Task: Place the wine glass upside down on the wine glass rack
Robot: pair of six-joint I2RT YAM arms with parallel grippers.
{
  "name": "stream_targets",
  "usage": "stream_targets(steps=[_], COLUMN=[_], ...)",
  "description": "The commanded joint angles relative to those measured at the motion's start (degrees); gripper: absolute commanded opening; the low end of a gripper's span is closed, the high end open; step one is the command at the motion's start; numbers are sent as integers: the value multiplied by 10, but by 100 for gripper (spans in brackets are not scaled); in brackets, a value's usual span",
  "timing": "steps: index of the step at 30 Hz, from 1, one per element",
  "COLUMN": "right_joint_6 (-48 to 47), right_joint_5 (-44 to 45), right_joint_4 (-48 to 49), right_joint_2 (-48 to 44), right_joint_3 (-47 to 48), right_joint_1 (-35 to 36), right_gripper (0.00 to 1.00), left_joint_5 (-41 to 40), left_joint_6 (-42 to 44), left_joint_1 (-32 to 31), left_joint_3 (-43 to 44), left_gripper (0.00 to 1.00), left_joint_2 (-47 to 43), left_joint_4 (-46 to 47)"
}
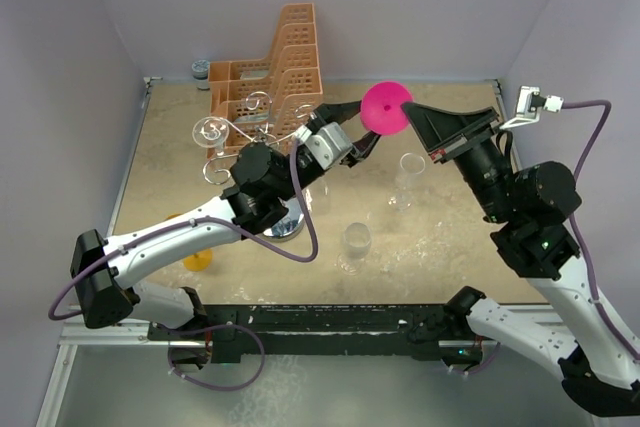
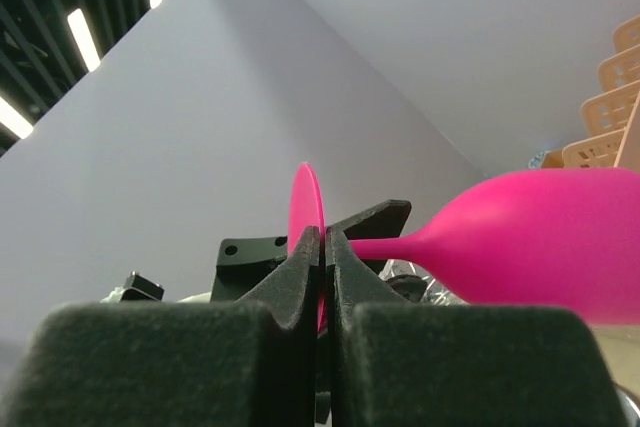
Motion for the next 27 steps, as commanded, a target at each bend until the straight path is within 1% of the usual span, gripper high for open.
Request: stream_targets(steps=[1,6,9,10,11,14,16,19,22,27], right_joint_6=[13,20,22,22,20,8,6,9,17,28], right_joint_5=[46,119,150,159,162,160,159,161,155,125], right_joint_4=[47,67,68,70,75,94,88,58,38,21], right_joint_2=[6,9,20,23,29,45,63,102,138,191], right_joint_3=[5,0,2,3,4,6,20,53,74,105], right_joint_1=[-2,-2,-2,-2,-2,-2,-2,-2,-2,-2], right_gripper=[0,0,0,0,0,0,0,0,0,0], left_joint_5=[-52,-78,-114,-136,-160,-240,-292,-355,-397,-419], left_joint_6=[-33,-52,-77,-95,-117,-165,-187,-214,-241,-269], left_joint_1=[0,0,0,0,0,0,0,0,0,0], left_joint_3=[-10,-19,-32,-30,-18,59,83,74,43,6], left_gripper=[46,49,50,52,53,53,53,52,52,52], left_joint_2=[-27,-39,-58,-67,-73,-80,-86,-114,-159,-231], left_joint_4=[79,80,78,64,21,-143,-193,-224,-232,-274])
